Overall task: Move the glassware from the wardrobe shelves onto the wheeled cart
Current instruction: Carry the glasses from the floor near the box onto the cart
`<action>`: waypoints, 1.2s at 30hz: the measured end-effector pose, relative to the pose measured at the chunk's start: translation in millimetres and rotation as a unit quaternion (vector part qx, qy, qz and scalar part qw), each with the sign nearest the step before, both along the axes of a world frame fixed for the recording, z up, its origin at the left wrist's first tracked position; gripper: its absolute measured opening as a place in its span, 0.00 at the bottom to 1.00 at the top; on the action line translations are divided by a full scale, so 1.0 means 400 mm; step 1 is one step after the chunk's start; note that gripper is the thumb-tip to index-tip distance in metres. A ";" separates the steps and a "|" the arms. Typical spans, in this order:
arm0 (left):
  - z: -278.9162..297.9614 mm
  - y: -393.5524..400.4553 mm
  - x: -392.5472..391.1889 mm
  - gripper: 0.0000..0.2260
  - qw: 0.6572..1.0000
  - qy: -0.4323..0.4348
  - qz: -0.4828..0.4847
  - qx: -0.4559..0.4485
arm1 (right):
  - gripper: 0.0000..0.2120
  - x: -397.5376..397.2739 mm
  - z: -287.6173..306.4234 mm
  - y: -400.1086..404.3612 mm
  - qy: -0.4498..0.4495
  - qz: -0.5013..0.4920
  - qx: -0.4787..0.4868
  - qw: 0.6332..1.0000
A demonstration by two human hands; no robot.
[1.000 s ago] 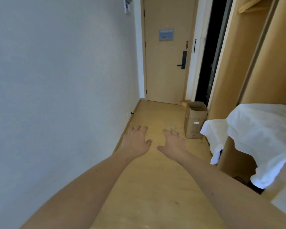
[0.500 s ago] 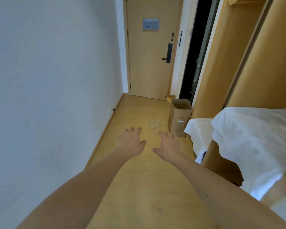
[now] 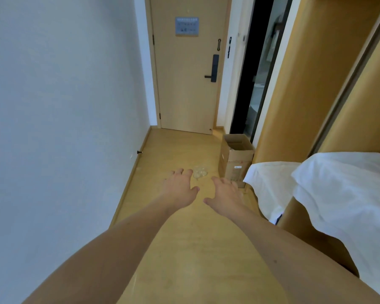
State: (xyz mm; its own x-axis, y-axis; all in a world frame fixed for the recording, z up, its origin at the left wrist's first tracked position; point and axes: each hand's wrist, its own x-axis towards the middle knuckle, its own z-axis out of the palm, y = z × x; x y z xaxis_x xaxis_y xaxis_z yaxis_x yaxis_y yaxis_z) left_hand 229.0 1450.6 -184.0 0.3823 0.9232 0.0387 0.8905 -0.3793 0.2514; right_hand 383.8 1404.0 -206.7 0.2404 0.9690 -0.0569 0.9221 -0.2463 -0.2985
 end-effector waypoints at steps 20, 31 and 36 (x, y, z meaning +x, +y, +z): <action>-0.073 0.647 0.107 0.25 0.999 -0.020 -0.031 -0.031 | 0.32 0.108 -0.027 0.562 0.014 -0.067 -0.032 0.997; -0.103 0.996 0.376 0.27 0.999 -0.019 -0.006 -0.047 | 0.32 0.373 -0.064 0.931 0.042 -0.055 -0.033 0.997; -0.113 1.128 0.486 0.26 0.998 -0.016 0.008 -0.055 | 0.32 0.493 -0.069 1.069 0.059 -0.048 -0.035 0.996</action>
